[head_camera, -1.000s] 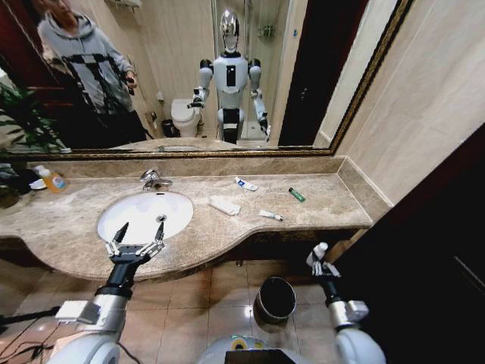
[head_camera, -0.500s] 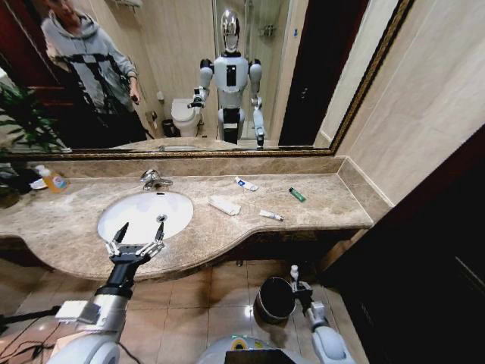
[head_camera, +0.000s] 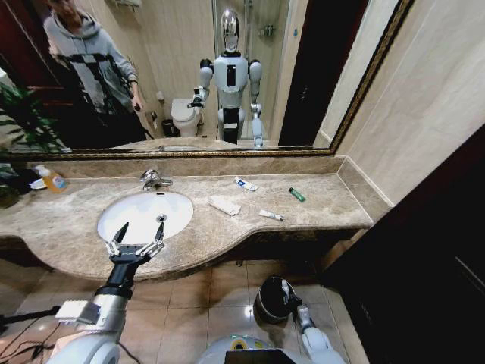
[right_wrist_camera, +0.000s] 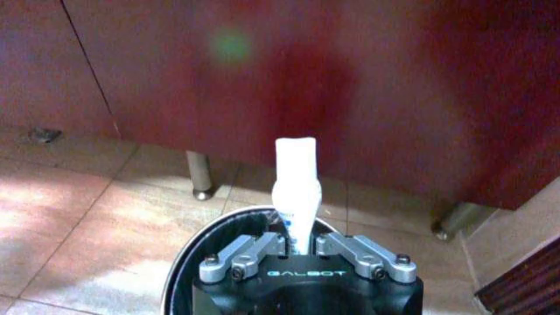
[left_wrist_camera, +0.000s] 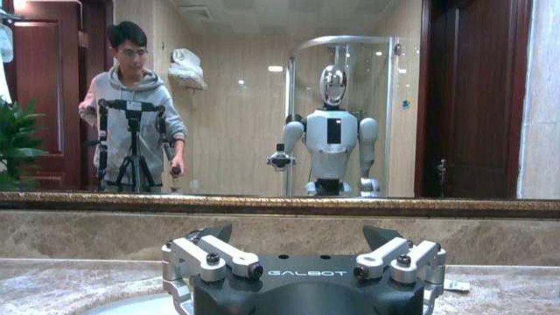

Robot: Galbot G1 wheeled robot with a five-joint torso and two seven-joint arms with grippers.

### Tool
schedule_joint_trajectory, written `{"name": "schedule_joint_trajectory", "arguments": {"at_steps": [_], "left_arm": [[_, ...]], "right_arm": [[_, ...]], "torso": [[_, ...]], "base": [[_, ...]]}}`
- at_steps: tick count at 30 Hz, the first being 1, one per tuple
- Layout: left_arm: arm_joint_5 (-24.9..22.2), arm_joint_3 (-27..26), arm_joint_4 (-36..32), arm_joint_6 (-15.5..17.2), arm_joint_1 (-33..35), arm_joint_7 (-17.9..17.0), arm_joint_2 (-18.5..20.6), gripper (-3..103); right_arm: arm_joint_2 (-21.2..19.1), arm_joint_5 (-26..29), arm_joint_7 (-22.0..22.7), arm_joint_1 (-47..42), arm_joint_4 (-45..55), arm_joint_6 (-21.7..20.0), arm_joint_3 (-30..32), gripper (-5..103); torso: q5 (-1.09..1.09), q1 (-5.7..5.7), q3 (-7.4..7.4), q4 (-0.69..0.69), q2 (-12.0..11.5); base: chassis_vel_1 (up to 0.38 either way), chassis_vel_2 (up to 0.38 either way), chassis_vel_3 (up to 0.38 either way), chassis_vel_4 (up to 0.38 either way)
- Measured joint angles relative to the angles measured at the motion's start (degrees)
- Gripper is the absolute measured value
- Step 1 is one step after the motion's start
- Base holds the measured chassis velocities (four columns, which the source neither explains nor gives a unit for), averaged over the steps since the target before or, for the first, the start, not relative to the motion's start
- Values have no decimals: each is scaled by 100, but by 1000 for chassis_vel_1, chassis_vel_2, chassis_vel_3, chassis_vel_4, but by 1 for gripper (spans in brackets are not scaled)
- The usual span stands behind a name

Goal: Pick up the trash from the sink and place it in the trash bin.

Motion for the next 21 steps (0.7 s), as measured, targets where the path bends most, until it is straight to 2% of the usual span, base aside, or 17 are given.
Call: {"name": "schedule_joint_trajectory", "arguments": {"at_steps": [5, 7, 9, 12, 13, 16, 17, 19, 20, 21], "left_arm": [[0, 0, 0, 0, 0, 0, 0, 100], [0, 0, 0, 0, 0, 0, 0, 100], [0, 0, 0, 0, 0, 0, 0, 100], [0, 0, 0, 0, 0, 0, 0, 100], [0, 0, 0, 0, 0, 0, 0, 100], [0, 0, 0, 0, 0, 0, 0, 100], [0, 0, 0, 0, 0, 0, 0, 100], [0, 0, 0, 0, 0, 0, 0, 100], [0, 0, 0, 0, 0, 0, 0, 100], [0, 0, 0, 0, 0, 0, 0, 100]], "right_arm": [[37, -37, 12, 115, -166, 19, 30, 10], [72, -56, 28, 172, -236, 20, 42, 17], [84, -60, 37, 189, -254, 23, 47, 17], [127, -65, 79, 233, -308, 27, 56, 33], [127, -65, 79, 233, -308, 27, 56, 33], [157, -65, 82, 226, -315, 29, 56, 49], [157, -65, 82, 226, -315, 29, 56, 49], [168, -65, 83, 198, -298, 30, 55, 60], [172, -68, 84, 176, -273, 31, 55, 60], [176, -70, 85, 151, -233, 31, 56, 65]], "torso": [[0, 0, 0, 0, 0], [0, 0, 0, 0, 0], [0, 0, 0, 0, 0], [0, 0, 0, 0, 0], [0, 0, 0, 0, 0], [0, 0, 0, 0, 0], [0, 0, 0, 0, 0], [0, 0, 0, 0, 0], [0, 0, 0, 0, 0], [0, 0, 0, 0, 0]], "base": [[0, 0, 0, 0], [0, 0, 0, 0], [0, 0, 0, 0], [0, 0, 0, 0], [0, 0, 0, 0], [0, 0, 0, 0], [0, 0, 0, 0], [0, 0, 0, 0], [0, 0, 0, 0], [0, 0, 0, 0]]}}
